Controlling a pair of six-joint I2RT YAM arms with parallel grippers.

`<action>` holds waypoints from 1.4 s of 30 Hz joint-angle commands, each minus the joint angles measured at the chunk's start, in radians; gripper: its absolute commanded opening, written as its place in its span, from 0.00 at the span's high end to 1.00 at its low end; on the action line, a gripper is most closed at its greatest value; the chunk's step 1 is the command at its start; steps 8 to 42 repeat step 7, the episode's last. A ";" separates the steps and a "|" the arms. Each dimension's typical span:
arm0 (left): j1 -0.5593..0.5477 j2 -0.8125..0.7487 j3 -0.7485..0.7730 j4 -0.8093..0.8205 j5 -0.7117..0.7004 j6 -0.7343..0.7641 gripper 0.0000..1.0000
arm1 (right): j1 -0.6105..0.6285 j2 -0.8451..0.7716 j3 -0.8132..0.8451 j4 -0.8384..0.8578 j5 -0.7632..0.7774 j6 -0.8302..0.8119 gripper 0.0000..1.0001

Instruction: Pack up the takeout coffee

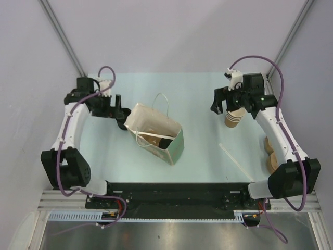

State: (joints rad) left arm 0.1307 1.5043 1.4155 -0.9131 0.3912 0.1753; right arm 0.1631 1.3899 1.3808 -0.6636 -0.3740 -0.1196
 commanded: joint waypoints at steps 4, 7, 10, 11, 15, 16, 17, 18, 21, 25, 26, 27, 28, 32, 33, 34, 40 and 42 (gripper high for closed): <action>-0.052 -0.139 -0.112 0.045 -0.135 0.043 0.00 | -0.010 -0.081 -0.081 0.015 -0.046 0.024 0.00; -0.054 -0.157 -0.096 0.049 -0.144 0.049 0.00 | -0.010 -0.094 -0.081 0.030 -0.043 0.025 0.00; -0.054 -0.157 -0.096 0.049 -0.144 0.049 0.00 | -0.010 -0.094 -0.081 0.030 -0.043 0.025 0.00; -0.054 -0.157 -0.096 0.049 -0.144 0.049 0.00 | -0.010 -0.094 -0.081 0.030 -0.043 0.025 0.00; -0.054 -0.157 -0.096 0.049 -0.144 0.049 0.00 | -0.010 -0.094 -0.081 0.030 -0.043 0.025 0.00; -0.054 -0.157 -0.096 0.049 -0.144 0.049 0.00 | -0.010 -0.094 -0.081 0.030 -0.043 0.025 0.00; -0.054 -0.157 -0.096 0.049 -0.144 0.049 0.00 | -0.010 -0.094 -0.081 0.030 -0.043 0.025 0.00; -0.054 -0.157 -0.096 0.049 -0.144 0.049 0.00 | -0.010 -0.094 -0.081 0.030 -0.043 0.025 0.00; -0.054 -0.157 -0.096 0.049 -0.144 0.049 0.00 | -0.010 -0.094 -0.081 0.030 -0.043 0.025 0.00; -0.054 -0.157 -0.096 0.049 -0.144 0.049 0.00 | -0.010 -0.094 -0.081 0.030 -0.043 0.025 0.00; -0.054 -0.157 -0.096 0.049 -0.144 0.049 0.00 | -0.010 -0.094 -0.081 0.030 -0.043 0.025 0.00; -0.054 -0.157 -0.096 0.049 -0.144 0.049 0.00 | -0.010 -0.094 -0.081 0.030 -0.043 0.025 0.00; -0.054 -0.157 -0.096 0.049 -0.144 0.049 0.00 | -0.010 -0.094 -0.081 0.030 -0.043 0.025 0.00; -0.054 -0.157 -0.096 0.049 -0.144 0.049 0.00 | -0.010 -0.094 -0.081 0.030 -0.043 0.025 0.00; -0.054 -0.157 -0.096 0.049 -0.144 0.049 0.00 | -0.010 -0.094 -0.081 0.030 -0.043 0.025 0.00; -0.054 -0.157 -0.096 0.049 -0.144 0.049 0.00 | -0.010 -0.094 -0.081 0.030 -0.043 0.025 0.00; -0.054 -0.157 -0.096 0.049 -0.144 0.049 0.00 | -0.010 -0.094 -0.081 0.030 -0.043 0.025 0.00; -0.054 -0.157 -0.096 0.049 -0.144 0.049 0.00 | -0.010 -0.094 -0.081 0.030 -0.043 0.025 0.00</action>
